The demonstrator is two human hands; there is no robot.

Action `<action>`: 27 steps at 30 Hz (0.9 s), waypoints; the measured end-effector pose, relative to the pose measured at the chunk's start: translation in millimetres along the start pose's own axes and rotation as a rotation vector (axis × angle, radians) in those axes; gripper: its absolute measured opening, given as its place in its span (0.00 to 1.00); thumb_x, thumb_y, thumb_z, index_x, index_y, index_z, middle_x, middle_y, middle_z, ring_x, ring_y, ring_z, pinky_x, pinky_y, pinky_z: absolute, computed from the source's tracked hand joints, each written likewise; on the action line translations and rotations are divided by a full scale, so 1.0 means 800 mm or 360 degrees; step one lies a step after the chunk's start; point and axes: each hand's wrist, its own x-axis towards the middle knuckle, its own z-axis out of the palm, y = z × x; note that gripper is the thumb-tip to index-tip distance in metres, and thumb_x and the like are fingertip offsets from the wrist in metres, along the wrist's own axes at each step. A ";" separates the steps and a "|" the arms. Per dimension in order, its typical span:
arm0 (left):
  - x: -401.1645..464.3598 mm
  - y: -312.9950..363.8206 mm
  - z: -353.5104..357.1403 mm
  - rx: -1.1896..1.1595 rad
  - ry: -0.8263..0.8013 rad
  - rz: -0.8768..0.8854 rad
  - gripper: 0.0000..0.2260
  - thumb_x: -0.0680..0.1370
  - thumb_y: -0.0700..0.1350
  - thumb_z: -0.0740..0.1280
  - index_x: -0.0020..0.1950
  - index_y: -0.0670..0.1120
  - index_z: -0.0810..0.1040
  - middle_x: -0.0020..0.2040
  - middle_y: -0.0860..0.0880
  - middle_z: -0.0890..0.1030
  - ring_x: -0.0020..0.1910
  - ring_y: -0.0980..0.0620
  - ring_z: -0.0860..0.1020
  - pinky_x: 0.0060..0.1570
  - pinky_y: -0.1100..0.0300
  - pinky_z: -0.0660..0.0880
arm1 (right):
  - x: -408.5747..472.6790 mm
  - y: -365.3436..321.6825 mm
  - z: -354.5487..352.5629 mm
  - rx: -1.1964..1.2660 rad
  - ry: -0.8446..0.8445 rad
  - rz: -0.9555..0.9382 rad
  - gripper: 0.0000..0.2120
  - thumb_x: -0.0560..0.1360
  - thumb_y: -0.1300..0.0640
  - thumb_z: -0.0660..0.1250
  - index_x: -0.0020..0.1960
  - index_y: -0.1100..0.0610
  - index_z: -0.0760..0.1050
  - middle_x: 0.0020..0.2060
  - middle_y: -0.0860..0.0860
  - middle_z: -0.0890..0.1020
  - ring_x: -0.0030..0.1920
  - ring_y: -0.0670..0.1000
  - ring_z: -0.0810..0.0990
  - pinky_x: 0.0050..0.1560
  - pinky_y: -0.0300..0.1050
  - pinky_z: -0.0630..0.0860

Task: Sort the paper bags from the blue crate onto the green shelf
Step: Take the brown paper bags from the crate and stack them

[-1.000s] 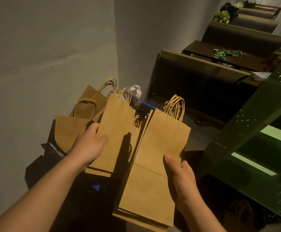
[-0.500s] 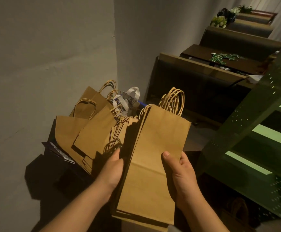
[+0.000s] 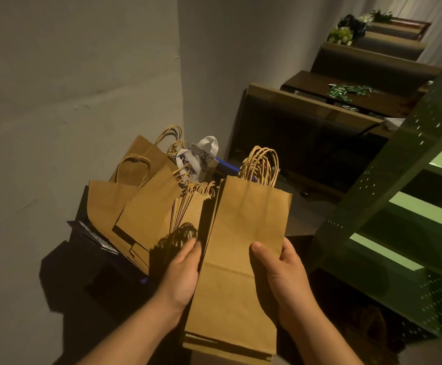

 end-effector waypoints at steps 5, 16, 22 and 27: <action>0.003 -0.002 -0.001 -0.0270 -0.0289 -0.0103 0.47 0.69 0.72 0.72 0.80 0.49 0.64 0.69 0.47 0.78 0.72 0.46 0.73 0.75 0.44 0.65 | 0.001 0.008 -0.002 0.0036 -0.0069 0.0099 0.14 0.77 0.52 0.72 0.61 0.45 0.75 0.51 0.46 0.87 0.51 0.49 0.87 0.53 0.50 0.82; 0.017 0.003 0.011 -0.0222 -0.0301 -0.0237 0.62 0.54 0.66 0.83 0.83 0.55 0.58 0.65 0.49 0.77 0.68 0.42 0.75 0.70 0.40 0.71 | 0.006 0.021 -0.006 -0.0082 -0.0053 0.0038 0.20 0.77 0.52 0.72 0.67 0.47 0.72 0.56 0.43 0.84 0.54 0.44 0.84 0.47 0.36 0.76; 0.011 -0.002 0.019 -0.0094 -0.0264 -0.0129 0.60 0.56 0.64 0.84 0.82 0.58 0.58 0.74 0.46 0.74 0.69 0.41 0.76 0.67 0.39 0.75 | 0.007 0.024 -0.008 -0.0052 -0.0016 0.0136 0.28 0.78 0.54 0.72 0.75 0.53 0.67 0.61 0.49 0.83 0.56 0.48 0.84 0.51 0.39 0.79; 0.023 -0.023 0.015 -0.0062 -0.0281 -0.0044 0.56 0.53 0.70 0.83 0.77 0.63 0.65 0.73 0.50 0.77 0.70 0.43 0.76 0.67 0.38 0.75 | 0.003 0.017 -0.008 -0.0080 0.0017 0.0218 0.27 0.76 0.46 0.73 0.71 0.53 0.72 0.57 0.49 0.84 0.50 0.49 0.85 0.42 0.39 0.78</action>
